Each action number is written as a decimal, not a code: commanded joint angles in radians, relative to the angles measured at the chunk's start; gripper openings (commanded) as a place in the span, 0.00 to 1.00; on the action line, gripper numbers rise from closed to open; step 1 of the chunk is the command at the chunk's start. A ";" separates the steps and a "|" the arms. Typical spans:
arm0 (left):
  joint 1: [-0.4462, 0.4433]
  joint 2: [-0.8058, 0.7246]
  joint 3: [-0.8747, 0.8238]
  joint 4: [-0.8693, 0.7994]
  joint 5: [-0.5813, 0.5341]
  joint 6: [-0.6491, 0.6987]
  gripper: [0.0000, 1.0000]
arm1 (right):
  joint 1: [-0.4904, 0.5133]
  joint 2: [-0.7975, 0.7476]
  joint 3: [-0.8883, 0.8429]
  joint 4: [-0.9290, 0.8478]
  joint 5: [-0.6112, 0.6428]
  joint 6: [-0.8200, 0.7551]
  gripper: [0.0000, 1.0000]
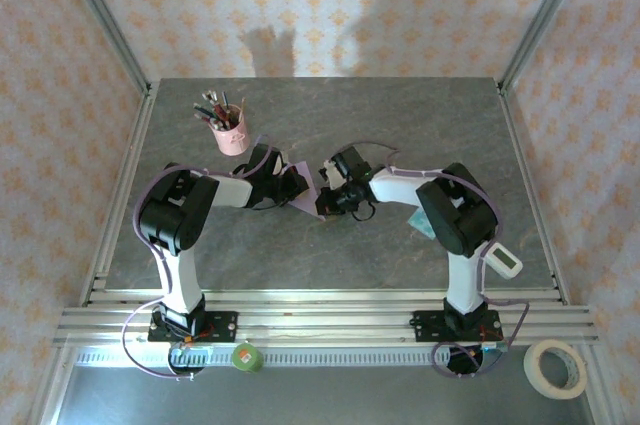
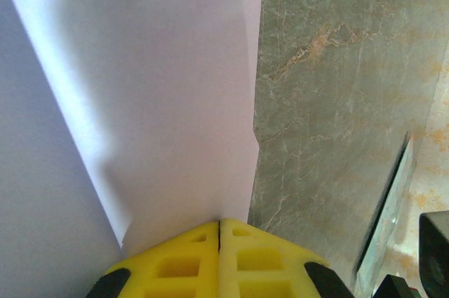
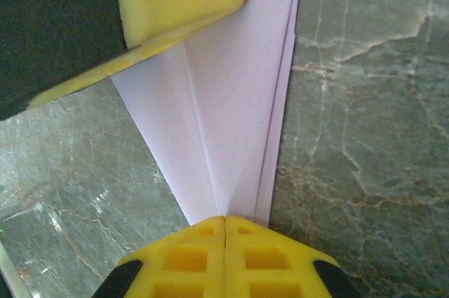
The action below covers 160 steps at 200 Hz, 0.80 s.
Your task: Fold a paper plane with a square sheet of paper (pick it up from the middle)
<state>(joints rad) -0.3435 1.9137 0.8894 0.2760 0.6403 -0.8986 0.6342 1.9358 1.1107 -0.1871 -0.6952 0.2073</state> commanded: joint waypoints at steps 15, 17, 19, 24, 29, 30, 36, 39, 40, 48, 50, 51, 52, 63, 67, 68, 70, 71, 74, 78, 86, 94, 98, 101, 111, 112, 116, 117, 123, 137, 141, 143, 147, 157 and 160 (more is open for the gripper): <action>0.009 0.075 -0.038 -0.197 -0.153 0.016 0.07 | 0.012 -0.024 -0.061 -0.173 0.029 -0.021 0.05; 0.009 0.076 -0.038 -0.196 -0.153 0.015 0.07 | 0.012 -0.025 -0.061 -0.172 0.030 -0.022 0.05; 0.009 0.077 -0.038 -0.195 -0.153 0.016 0.07 | 0.012 -0.025 -0.061 -0.173 0.032 -0.022 0.05; 0.009 0.077 -0.039 -0.195 -0.152 0.018 0.07 | 0.012 -0.027 -0.060 -0.171 0.033 -0.021 0.05; 0.010 0.077 -0.039 -0.196 -0.151 0.017 0.07 | 0.012 -0.030 -0.058 -0.168 0.035 -0.019 0.05; 0.009 0.077 -0.039 -0.196 -0.151 0.017 0.07 | 0.012 -0.030 -0.057 -0.167 0.035 -0.019 0.05; 0.009 0.077 -0.040 -0.195 -0.149 0.018 0.07 | 0.012 -0.035 -0.055 -0.159 0.036 -0.018 0.05; 0.009 0.077 -0.039 -0.195 -0.149 0.018 0.07 | 0.011 -0.037 -0.054 -0.154 0.037 -0.015 0.05; 0.009 0.077 -0.039 -0.196 -0.149 0.019 0.07 | 0.010 -0.038 -0.053 -0.152 0.037 -0.015 0.05; 0.009 0.077 -0.039 -0.197 -0.149 0.020 0.07 | 0.012 -0.049 -0.046 -0.136 0.042 -0.006 0.05; 0.010 0.077 -0.039 -0.198 -0.150 0.021 0.07 | 0.012 -0.050 -0.044 -0.132 0.043 -0.005 0.05; 0.009 0.077 -0.039 -0.198 -0.150 0.021 0.07 | 0.012 -0.052 -0.043 -0.129 0.042 -0.004 0.05; 0.009 0.077 -0.038 -0.198 -0.150 0.021 0.07 | 0.012 -0.055 -0.042 -0.127 0.042 -0.003 0.05; 0.009 0.077 -0.040 -0.198 -0.148 0.020 0.07 | 0.013 -0.072 -0.031 -0.096 0.046 0.009 0.06; 0.010 0.077 -0.040 -0.199 -0.148 0.020 0.07 | 0.012 -0.078 -0.026 -0.086 0.048 0.013 0.07; 0.010 0.078 -0.040 -0.199 -0.148 0.020 0.07 | 0.012 -0.079 -0.025 -0.084 0.049 0.015 0.07; 0.009 0.079 -0.040 -0.199 -0.148 0.020 0.07 | 0.012 -0.082 -0.022 -0.079 0.049 0.017 0.07; 0.009 0.079 -0.040 -0.199 -0.148 0.021 0.07 | 0.012 -0.082 -0.022 -0.076 0.050 0.017 0.07; 0.009 0.079 -0.038 -0.199 -0.147 0.020 0.07 | 0.012 -0.085 -0.016 -0.071 0.051 0.019 0.07; 0.009 0.079 -0.040 -0.200 -0.146 0.020 0.07 | 0.012 -0.087 -0.010 -0.063 0.050 0.023 0.07; 0.010 0.080 -0.040 -0.202 -0.146 0.020 0.07 | 0.012 -0.086 0.004 -0.055 0.050 0.028 0.07; 0.009 0.080 -0.038 -0.205 -0.148 0.021 0.07 | 0.014 -0.080 0.016 -0.055 0.052 0.029 0.08; 0.010 0.080 -0.038 -0.207 -0.148 0.021 0.07 | 0.015 -0.076 0.022 -0.055 0.055 0.030 0.08; 0.009 0.080 -0.037 -0.208 -0.148 0.021 0.07 | 0.017 -0.073 0.026 -0.058 0.059 0.030 0.08; 0.009 0.081 -0.035 -0.214 -0.152 0.019 0.07 | 0.024 -0.062 0.038 -0.066 0.081 0.026 0.09; 0.009 0.081 -0.035 -0.215 -0.152 0.019 0.07 | 0.025 -0.062 0.038 -0.067 0.084 0.026 0.09; 0.009 0.081 -0.034 -0.218 -0.154 0.019 0.07 | 0.027 -0.059 0.041 -0.073 0.092 0.025 0.10; 0.009 0.082 -0.034 -0.218 -0.154 0.019 0.07 | 0.028 -0.059 0.042 -0.073 0.095 0.025 0.10; 0.009 0.084 -0.033 -0.223 -0.158 0.019 0.07 | 0.029 -0.056 0.044 -0.076 0.109 0.023 0.12; 0.009 0.089 -0.028 -0.236 -0.166 0.020 0.07 | 0.029 -0.054 0.043 -0.079 0.125 0.021 0.13; 0.009 0.091 -0.026 -0.240 -0.167 0.020 0.07 | 0.029 -0.054 0.042 -0.079 0.123 0.020 0.13; 0.008 0.091 -0.025 -0.242 -0.169 0.020 0.08 | 0.029 -0.054 0.043 -0.079 0.121 0.020 0.13; 0.008 0.092 -0.024 -0.247 -0.171 0.022 0.08 | 0.030 -0.051 0.044 -0.078 0.115 0.020 0.13; 0.008 0.094 -0.021 -0.254 -0.175 0.021 0.08 | 0.032 -0.051 0.046 -0.081 0.106 0.017 0.14; 0.008 0.094 -0.022 -0.255 -0.177 0.022 0.08 | 0.033 -0.053 0.047 -0.082 0.108 0.015 0.14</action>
<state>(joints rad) -0.3454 1.9163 0.9066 0.2428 0.6319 -0.8982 0.6605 1.8839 1.1316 -0.2405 -0.6174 0.2272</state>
